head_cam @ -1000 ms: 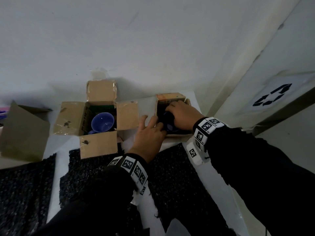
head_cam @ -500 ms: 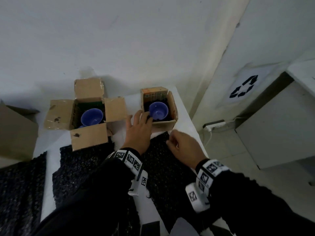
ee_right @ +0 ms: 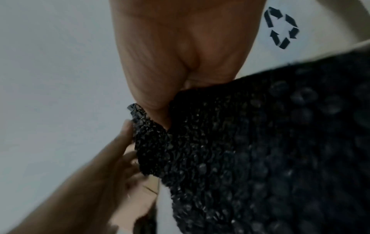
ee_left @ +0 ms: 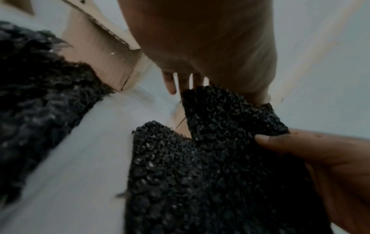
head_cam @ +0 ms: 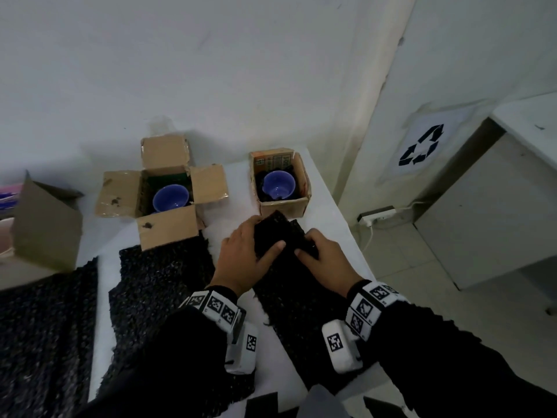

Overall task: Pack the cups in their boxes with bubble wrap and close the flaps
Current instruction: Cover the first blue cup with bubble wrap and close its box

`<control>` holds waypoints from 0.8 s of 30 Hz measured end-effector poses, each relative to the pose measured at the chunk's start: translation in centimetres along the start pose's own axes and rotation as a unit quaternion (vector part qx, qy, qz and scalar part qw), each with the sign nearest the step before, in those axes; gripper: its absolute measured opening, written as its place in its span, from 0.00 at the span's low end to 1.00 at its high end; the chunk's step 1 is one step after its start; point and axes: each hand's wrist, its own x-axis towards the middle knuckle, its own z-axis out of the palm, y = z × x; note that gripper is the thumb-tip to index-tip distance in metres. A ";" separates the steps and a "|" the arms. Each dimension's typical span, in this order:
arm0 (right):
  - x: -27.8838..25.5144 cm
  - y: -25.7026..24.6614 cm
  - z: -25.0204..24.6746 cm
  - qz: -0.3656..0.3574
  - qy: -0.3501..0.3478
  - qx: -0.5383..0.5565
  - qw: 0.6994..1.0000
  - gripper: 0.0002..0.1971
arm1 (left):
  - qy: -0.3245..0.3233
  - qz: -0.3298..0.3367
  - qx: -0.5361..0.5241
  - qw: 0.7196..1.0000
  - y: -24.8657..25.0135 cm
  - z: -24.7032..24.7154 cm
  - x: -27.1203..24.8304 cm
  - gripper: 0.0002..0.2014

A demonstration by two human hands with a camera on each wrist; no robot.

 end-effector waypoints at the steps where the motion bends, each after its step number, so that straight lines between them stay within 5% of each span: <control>1: 0.1 -0.4 -0.1 0.024 0.028 0.042 0.998 0.08 | -0.018 -0.061 -0.108 0.992 0.4 0.1 -0.3 0.39; 3: 0.3 -1.4 0.0 0.088 0.078 0.156 0.981 0.12 | -0.064 -0.155 -0.288 0.943 1.4 0.4 -0.7 0.47; 5: 0.5 -2.6 0.1 0.147 0.098 0.295 0.939 0.07 | -0.102 -0.192 -0.357 0.908 2.4 0.9 -1.1 0.52; 8: 0.8 -4.1 -0.3 0.210 0.107 0.412 0.880 0.07 | -0.129 -0.178 -0.307 0.926 2.9 1.8 -1.5 0.40; 12: 1.5 -4.3 -1.2 0.213 0.156 0.428 0.864 0.20 | -0.175 -0.141 -0.270 0.936 3.6 1.4 -1.9 0.12; 17: 1.9 -4.0 -3.3 0.172 0.153 0.449 0.863 0.31 | -0.202 -0.085 -0.177 0.959 3.0 0.3 -1.6 0.16; 22: 1.9 -3.8 -5.3 0.202 0.048 0.486 0.849 0.15 | -0.236 -0.074 -0.157 0.956 3.5 -2.4 -0.3 0.28; 24: 2.0 -3.7 -6.3 0.196 -0.023 0.477 0.857 0.28 | -0.262 -0.026 -0.044 0.964 3.3 -3.6 0.7 0.20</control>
